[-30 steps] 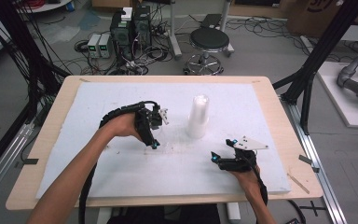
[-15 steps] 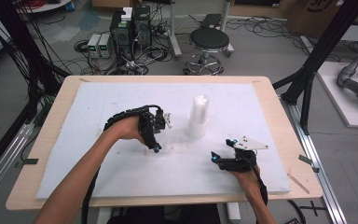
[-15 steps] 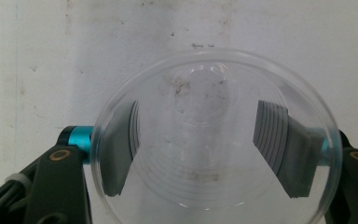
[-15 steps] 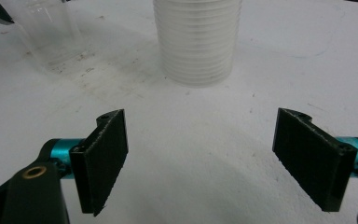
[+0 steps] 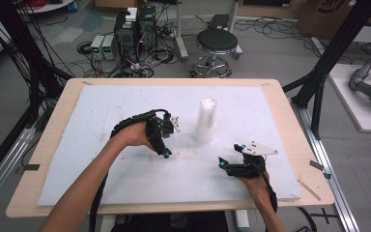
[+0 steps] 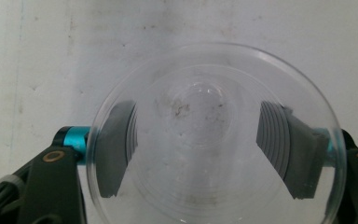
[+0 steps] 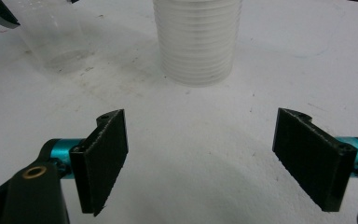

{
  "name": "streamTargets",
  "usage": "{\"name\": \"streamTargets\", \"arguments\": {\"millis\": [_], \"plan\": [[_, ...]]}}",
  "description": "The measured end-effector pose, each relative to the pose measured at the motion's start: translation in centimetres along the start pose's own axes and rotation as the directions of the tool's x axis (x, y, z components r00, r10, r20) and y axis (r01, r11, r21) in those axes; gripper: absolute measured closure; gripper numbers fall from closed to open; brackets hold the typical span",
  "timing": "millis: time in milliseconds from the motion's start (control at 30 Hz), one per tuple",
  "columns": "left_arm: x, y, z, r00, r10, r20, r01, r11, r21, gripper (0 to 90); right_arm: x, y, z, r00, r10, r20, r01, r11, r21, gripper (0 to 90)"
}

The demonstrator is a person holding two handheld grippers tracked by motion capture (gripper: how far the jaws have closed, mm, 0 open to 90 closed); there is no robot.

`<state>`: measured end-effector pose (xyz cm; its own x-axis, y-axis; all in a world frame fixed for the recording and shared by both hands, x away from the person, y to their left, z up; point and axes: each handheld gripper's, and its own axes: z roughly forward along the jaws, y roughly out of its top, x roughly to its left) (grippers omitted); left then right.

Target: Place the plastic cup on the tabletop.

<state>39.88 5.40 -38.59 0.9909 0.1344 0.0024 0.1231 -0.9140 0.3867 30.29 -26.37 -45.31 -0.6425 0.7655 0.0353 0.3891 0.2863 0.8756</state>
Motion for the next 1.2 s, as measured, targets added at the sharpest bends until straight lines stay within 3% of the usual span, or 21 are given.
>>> {"name": "streamTargets", "arguments": {"millis": [200,833,1000,1200], "plan": [[0.1,-0.1,0.6,0.9998,-0.022,0.004,0.022,0.9992,-0.032,17.2,0.0,0.0,0.0,1.0000,0.000,0.000,0.000,1.000,0.000,17.7],[0.1,-0.2,0.9,0.9995,-0.030,0.009,0.030,0.9984,-0.048,13.8,-0.1,0.0,0.0,1.0000,-0.003,-0.001,0.003,1.000,-0.003,17.8],[0.1,-0.6,1.0,0.9983,-0.036,0.046,0.040,0.9954,-0.087,11.7,0.0,0.0,0.0,1.0000,-0.002,-0.002,0.002,1.000,0.000,17.8],[0.3,-1.6,0.7,0.9970,-0.054,0.055,0.061,0.9899,-0.128,8.9,0.0,0.0,0.0,1.0000,-0.002,-0.001,0.002,1.000,-0.001,17.7]]}}
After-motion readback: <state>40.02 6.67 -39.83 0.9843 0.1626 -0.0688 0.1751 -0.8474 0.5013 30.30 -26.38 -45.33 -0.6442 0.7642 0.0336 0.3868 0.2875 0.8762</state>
